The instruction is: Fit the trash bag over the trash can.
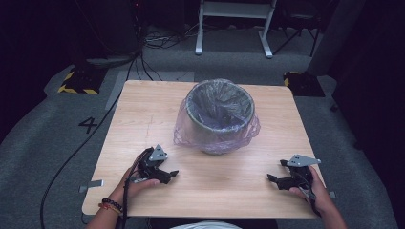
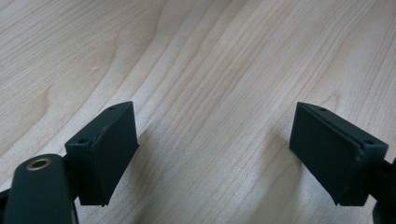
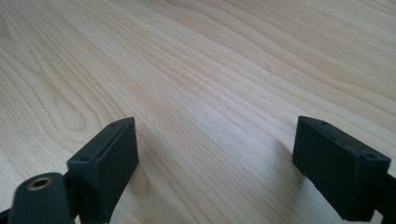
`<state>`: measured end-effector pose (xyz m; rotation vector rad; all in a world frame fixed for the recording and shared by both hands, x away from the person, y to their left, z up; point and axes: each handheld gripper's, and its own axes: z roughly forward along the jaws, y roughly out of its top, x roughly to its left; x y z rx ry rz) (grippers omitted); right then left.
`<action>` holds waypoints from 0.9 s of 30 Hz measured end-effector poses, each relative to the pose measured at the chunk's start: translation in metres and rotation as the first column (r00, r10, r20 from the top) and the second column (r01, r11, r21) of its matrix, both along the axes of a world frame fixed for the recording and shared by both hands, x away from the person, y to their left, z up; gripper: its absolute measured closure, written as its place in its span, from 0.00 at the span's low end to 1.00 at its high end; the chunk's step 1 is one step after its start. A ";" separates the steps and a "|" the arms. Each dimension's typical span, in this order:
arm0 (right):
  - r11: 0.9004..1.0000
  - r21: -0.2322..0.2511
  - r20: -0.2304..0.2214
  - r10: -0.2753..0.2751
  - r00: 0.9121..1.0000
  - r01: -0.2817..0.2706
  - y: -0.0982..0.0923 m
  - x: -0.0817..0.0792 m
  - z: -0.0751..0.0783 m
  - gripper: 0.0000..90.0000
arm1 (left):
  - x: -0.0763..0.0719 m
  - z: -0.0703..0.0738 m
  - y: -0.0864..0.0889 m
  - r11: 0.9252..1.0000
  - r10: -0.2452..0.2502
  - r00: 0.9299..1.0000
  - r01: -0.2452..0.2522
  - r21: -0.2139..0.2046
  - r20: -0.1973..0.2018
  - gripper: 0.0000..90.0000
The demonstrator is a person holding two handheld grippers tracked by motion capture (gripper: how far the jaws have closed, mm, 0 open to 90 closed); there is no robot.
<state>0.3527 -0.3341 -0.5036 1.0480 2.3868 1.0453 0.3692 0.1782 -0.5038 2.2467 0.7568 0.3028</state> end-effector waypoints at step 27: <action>0.997 -0.005 -0.012 -0.083 0.996 0.083 -0.014 -0.004 -0.001 0.09 | 0.000 0.000 0.000 1.000 0.001 1.000 -0.001 0.000 0.002 0.17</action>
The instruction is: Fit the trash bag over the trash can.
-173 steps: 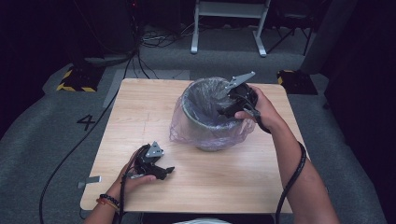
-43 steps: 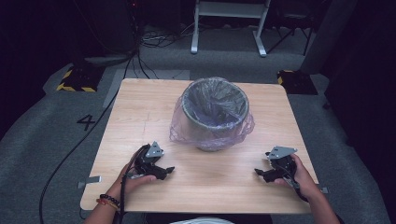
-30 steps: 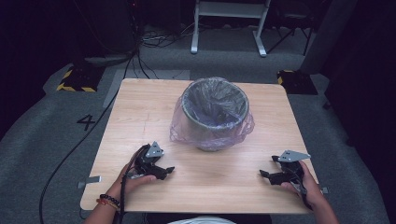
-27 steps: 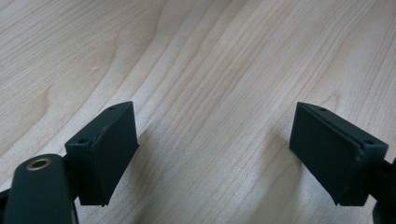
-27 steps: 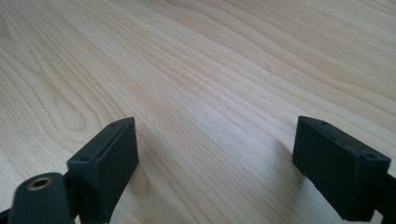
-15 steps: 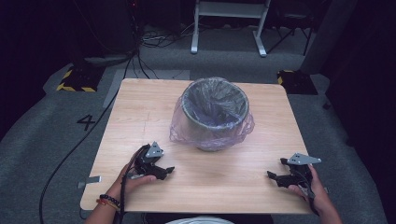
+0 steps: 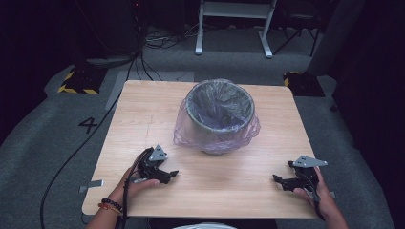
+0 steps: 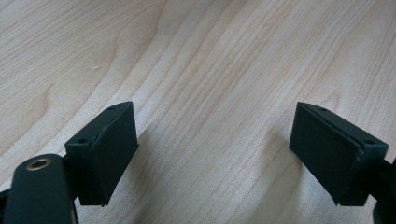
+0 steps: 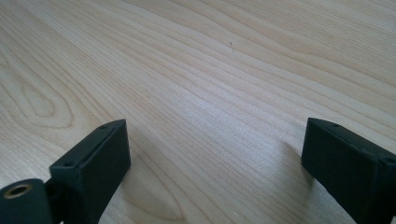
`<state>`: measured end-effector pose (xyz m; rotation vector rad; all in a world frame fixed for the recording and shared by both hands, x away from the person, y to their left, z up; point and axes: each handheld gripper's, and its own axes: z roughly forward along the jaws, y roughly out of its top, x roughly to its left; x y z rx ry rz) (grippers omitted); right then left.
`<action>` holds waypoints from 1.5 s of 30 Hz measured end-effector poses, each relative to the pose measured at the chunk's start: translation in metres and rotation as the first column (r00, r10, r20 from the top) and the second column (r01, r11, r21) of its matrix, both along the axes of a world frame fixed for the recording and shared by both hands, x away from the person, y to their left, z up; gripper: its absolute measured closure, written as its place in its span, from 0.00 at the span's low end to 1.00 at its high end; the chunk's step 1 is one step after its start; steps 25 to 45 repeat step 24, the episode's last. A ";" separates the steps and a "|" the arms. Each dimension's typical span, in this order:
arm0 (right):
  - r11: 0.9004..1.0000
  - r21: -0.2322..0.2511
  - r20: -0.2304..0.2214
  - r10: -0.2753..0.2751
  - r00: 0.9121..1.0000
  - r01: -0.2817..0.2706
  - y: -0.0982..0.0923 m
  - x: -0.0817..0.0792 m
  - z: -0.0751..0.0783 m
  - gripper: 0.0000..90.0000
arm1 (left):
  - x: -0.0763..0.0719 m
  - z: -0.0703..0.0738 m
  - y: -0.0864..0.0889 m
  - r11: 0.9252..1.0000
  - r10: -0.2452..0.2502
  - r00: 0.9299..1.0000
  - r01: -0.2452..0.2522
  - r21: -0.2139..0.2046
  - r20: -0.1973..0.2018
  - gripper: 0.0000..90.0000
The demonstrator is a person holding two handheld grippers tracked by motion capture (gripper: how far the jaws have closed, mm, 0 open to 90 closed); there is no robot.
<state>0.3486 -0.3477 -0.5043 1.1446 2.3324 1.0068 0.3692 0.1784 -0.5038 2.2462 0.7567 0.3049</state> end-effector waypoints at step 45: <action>1.000 -0.001 0.001 0.010 1.000 -0.010 -0.001 -0.001 0.000 0.09 | 0.000 0.000 0.000 1.000 0.000 1.000 0.000 0.001 0.000 0.16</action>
